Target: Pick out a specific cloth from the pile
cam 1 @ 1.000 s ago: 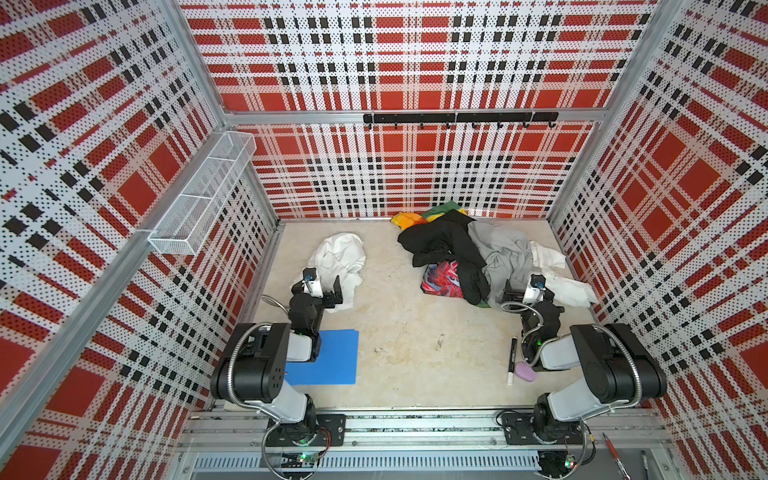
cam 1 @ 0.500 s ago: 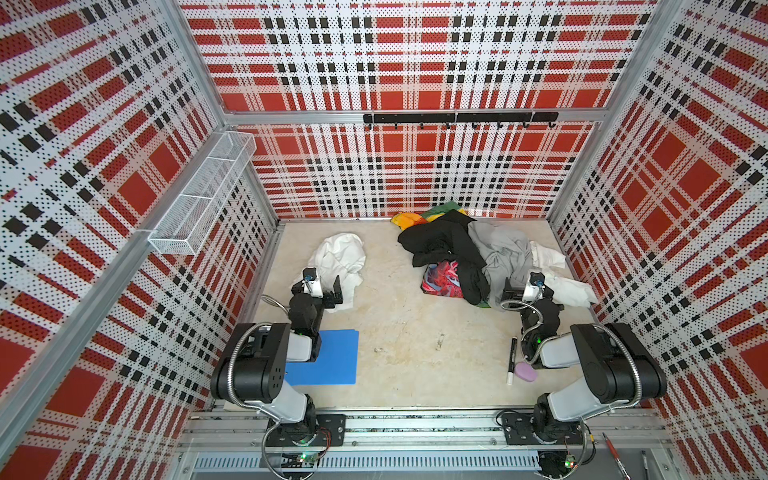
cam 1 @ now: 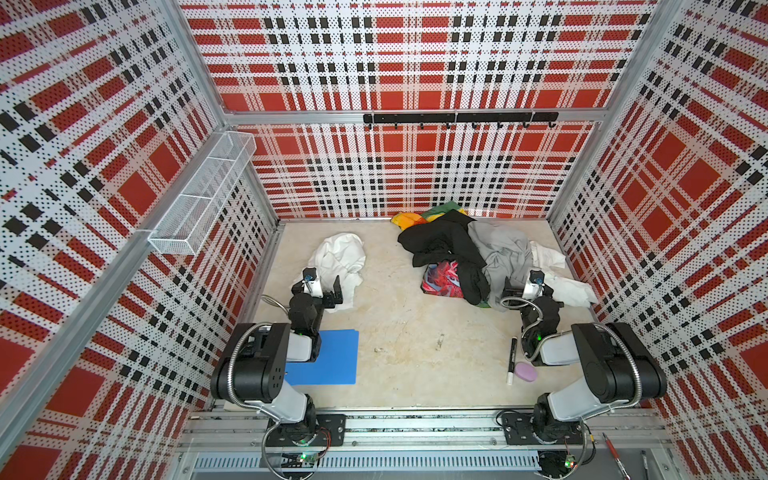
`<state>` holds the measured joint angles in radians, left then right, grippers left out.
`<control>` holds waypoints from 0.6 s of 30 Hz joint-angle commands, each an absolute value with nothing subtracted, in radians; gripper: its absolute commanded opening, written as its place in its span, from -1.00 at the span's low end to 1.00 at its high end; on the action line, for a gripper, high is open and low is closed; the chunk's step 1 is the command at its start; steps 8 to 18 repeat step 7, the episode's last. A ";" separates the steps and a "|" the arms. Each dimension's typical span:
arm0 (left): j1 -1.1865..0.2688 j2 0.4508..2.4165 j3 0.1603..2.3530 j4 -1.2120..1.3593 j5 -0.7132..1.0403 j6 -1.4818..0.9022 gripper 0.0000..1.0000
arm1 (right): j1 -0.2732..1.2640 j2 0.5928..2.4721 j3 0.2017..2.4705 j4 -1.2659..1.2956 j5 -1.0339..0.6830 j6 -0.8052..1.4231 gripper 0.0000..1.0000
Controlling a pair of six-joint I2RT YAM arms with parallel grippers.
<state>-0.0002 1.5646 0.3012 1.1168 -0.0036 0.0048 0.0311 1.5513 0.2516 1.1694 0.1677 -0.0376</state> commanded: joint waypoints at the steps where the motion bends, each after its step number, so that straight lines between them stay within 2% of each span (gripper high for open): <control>1: 0.005 1.572 0.302 1.154 0.005 0.004 0.98 | 0.026 1.557 0.267 1.209 0.164 -0.038 1.00; 18: 0.006 1.573 0.302 1.154 0.005 0.004 0.99 | 0.015 1.555 0.273 1.197 0.140 -0.032 1.00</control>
